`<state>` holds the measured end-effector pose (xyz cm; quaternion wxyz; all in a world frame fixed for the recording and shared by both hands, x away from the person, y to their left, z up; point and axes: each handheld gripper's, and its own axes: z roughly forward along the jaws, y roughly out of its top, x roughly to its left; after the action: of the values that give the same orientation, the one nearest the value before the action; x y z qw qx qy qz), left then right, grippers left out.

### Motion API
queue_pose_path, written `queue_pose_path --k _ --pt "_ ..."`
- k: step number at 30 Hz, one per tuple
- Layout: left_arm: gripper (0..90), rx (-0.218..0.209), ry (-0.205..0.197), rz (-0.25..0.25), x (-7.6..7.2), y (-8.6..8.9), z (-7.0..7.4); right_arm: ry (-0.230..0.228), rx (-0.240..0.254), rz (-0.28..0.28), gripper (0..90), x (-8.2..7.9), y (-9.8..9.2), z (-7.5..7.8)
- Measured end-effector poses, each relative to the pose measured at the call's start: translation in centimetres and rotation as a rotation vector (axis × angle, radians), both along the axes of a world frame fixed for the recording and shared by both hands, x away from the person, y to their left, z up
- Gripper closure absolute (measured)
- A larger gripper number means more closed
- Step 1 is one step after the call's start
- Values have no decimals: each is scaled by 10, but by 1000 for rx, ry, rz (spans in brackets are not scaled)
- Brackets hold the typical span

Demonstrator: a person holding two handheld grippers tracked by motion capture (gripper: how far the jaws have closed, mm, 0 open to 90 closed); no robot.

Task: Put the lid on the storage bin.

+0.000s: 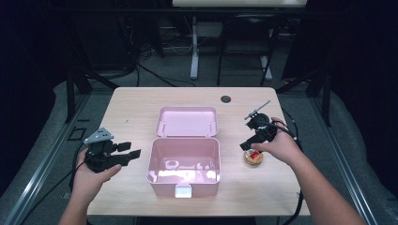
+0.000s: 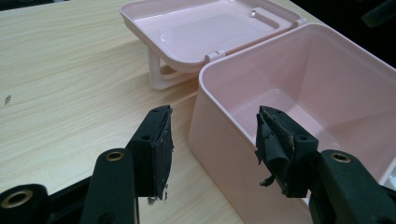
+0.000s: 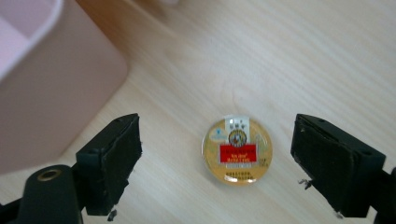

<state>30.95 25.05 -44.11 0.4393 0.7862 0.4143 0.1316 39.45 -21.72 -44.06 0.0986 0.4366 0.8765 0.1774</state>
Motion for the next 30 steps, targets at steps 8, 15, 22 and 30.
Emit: queue_pose_path --k 8,15,22,30 --pt "457 0 -2 -7 2 -5 0 53 -84 -3 152 8 3 -13" --pt "457 2 11 -19 7 -10 -3 87 -138 1 144 13 4 -21" --pt "457 8 13 -13 8 -14 -4 127 -165 -47 138 23 -6 -39" --pt "468 2 8 -44 11 -16 -2 199 -200 -81 137 30 -5 -61"
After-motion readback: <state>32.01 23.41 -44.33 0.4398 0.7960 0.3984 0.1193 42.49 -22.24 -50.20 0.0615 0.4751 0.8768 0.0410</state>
